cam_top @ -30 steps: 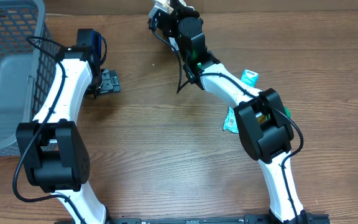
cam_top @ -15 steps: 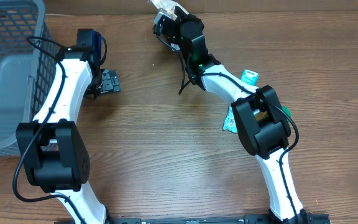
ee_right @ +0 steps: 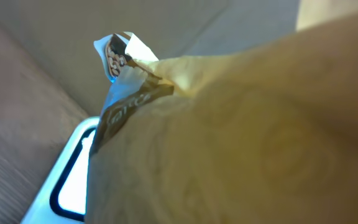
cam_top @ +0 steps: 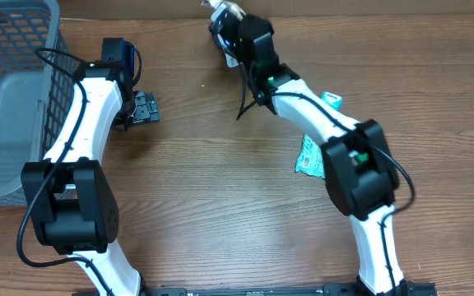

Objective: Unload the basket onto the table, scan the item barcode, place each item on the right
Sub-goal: 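Carry the bag back down and drop it at table center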

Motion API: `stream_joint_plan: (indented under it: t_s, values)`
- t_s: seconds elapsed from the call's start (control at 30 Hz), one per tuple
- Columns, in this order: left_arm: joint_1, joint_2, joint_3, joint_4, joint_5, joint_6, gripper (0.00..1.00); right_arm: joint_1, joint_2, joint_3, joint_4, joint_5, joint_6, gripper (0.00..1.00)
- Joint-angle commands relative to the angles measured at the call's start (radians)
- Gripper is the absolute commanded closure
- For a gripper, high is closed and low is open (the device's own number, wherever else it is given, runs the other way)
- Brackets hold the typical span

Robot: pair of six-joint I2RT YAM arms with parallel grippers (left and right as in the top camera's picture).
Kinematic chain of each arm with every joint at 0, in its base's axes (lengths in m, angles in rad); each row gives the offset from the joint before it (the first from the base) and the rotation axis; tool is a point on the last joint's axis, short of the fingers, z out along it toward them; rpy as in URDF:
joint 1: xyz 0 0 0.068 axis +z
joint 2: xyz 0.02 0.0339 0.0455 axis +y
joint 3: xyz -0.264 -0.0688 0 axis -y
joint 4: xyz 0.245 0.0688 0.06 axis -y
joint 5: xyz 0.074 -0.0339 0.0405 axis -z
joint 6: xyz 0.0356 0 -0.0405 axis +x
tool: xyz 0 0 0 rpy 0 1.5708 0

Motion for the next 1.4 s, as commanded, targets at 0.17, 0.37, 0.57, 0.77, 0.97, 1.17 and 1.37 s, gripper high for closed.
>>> stream_joint_plan:
  t_s: [0.17,0.37,0.57,0.77,0.97,1.17,1.37]
  values:
    - [0.001,-0.004,0.017,0.001,-0.010,0.012,0.00,-0.011,-0.265,0.026,-0.351,-0.069,0.381,0.96]
    - [0.001,-0.004,0.017,0.001,-0.010,0.012,0.00,-0.011,-0.289,0.025,-0.706,-0.154,0.639,0.96]
    - [0.001,-0.004,0.017,0.001,-0.010,0.012,0.00,-0.010,-0.288,0.024,-1.020,-0.385,0.666,0.96]
    - [0.001,-0.004,0.017,0.001,-0.010,0.012,0.01,-0.018,-0.283,0.018,-1.261,-0.456,0.666,0.96]
    - [0.001,-0.004,0.017,0.001,-0.010,0.012,0.00,-0.021,-0.275,-0.027,-1.368,-0.456,0.666,0.96]
    - [0.001,-0.004,0.017,0.002,-0.010,0.012,0.00,-0.021,-0.275,-0.083,-1.369,-0.451,0.663,0.72]
    - [0.001,-0.004,0.017,0.001,-0.010,0.012,0.01,-0.021,-0.274,-0.083,-1.369,-0.367,0.664,0.41]
